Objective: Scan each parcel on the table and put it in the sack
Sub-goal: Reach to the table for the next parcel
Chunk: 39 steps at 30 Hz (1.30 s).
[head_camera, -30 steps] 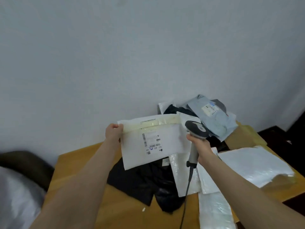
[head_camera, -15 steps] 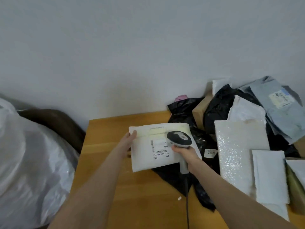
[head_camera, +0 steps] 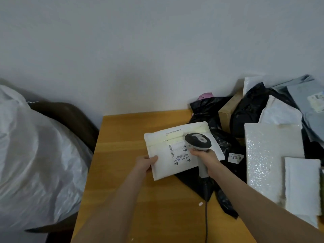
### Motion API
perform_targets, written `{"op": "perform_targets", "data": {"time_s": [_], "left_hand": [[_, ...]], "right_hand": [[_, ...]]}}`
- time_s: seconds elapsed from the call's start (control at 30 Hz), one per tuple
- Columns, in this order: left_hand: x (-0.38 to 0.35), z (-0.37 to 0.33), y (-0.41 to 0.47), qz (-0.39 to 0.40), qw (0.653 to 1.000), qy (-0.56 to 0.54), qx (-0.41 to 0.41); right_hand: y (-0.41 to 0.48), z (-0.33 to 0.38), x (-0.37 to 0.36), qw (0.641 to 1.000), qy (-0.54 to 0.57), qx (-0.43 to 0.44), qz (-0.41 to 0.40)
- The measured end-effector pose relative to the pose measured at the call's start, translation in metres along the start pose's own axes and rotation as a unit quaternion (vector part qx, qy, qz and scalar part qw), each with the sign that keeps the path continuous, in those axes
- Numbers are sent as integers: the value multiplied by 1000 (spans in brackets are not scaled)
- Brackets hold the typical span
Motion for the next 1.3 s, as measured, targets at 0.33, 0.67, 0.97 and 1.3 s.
{"op": "perform_targets", "data": {"time_s": [0.33,0.67,0.97,1.3], "left_hand": [[22,-62,-39,-47,991,1,-124],[40,-70,-83,-95,980,0,-174],[40,-71,-100,-107,976,-20,-189],[39,-72,-122,-119,971,-45,-201]], "right_hand": [[-93,-2,12,995,-72,65,-18],[-153,2,7,988,-111,99,31],[-168,10,11,992,-75,89,44],[-180,13,14,991,-60,104,57]]}}
Point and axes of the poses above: each hand's wrist, its own y-axis towards the middle knuckle, its own x-axis out of the back of the hand, z = x × y, the point moved 4 cm from there along y, towards the middle knuckle, and after that the axes turned 3 degrees about y, right-handed, at the moved point
